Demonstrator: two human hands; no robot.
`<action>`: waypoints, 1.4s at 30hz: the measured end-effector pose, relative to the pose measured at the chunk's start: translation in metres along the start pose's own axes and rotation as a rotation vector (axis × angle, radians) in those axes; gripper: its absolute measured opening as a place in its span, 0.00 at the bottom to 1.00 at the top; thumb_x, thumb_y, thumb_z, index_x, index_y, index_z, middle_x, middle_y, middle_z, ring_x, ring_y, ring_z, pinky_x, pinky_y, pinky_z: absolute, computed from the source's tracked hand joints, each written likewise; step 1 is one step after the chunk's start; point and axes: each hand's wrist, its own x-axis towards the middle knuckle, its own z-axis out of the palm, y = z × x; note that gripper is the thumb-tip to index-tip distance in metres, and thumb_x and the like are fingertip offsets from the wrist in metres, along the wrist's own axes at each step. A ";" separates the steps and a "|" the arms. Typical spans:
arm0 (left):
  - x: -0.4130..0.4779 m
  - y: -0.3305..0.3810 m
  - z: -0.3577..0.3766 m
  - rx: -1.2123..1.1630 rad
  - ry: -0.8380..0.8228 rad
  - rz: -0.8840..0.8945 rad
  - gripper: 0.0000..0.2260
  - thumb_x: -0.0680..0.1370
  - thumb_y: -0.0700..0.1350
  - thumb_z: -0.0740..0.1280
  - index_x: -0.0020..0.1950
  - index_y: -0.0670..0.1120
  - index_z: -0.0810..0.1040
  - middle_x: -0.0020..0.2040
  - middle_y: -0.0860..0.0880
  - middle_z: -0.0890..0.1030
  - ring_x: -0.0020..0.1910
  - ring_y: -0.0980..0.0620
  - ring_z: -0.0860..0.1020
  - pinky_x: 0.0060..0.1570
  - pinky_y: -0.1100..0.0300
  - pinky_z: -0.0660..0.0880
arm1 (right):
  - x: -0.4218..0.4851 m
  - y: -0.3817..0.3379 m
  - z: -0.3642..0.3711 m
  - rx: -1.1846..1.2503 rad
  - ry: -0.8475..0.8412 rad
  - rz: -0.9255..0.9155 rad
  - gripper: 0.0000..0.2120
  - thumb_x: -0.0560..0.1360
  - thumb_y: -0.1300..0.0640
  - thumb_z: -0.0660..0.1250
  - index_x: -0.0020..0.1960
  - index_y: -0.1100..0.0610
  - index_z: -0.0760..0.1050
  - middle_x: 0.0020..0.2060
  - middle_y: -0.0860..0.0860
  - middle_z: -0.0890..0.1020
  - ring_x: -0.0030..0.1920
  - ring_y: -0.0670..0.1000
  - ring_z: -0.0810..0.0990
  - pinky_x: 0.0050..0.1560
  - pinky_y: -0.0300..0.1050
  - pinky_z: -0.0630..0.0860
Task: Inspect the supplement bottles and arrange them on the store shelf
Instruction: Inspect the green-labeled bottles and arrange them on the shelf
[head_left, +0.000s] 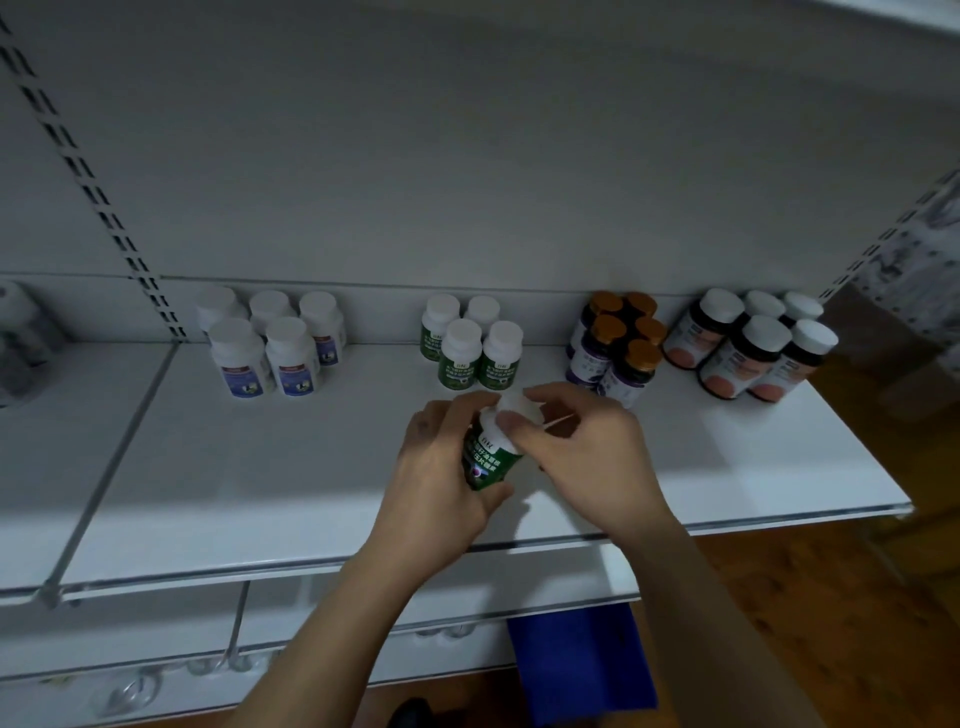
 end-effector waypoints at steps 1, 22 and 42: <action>0.003 -0.002 0.001 0.023 0.010 0.010 0.36 0.62 0.41 0.80 0.67 0.50 0.71 0.56 0.48 0.75 0.56 0.48 0.72 0.54 0.57 0.70 | 0.004 -0.002 0.001 -0.062 0.028 -0.054 0.10 0.70 0.51 0.76 0.49 0.53 0.82 0.38 0.43 0.82 0.37 0.40 0.79 0.39 0.32 0.74; 0.053 -0.028 -0.034 0.517 -0.187 -0.004 0.28 0.77 0.63 0.63 0.74 0.55 0.63 0.68 0.52 0.70 0.68 0.49 0.65 0.60 0.54 0.61 | 0.185 -0.003 -0.003 -0.704 -0.151 -0.052 0.17 0.73 0.61 0.71 0.58 0.65 0.74 0.54 0.60 0.79 0.49 0.56 0.76 0.35 0.42 0.66; 0.054 -0.035 -0.042 0.685 -0.207 -0.099 0.30 0.75 0.69 0.58 0.71 0.54 0.66 0.66 0.52 0.72 0.67 0.48 0.67 0.63 0.50 0.61 | 0.197 0.012 0.024 -0.544 -0.184 -0.016 0.08 0.73 0.60 0.67 0.37 0.62 0.78 0.36 0.57 0.79 0.41 0.57 0.78 0.38 0.45 0.74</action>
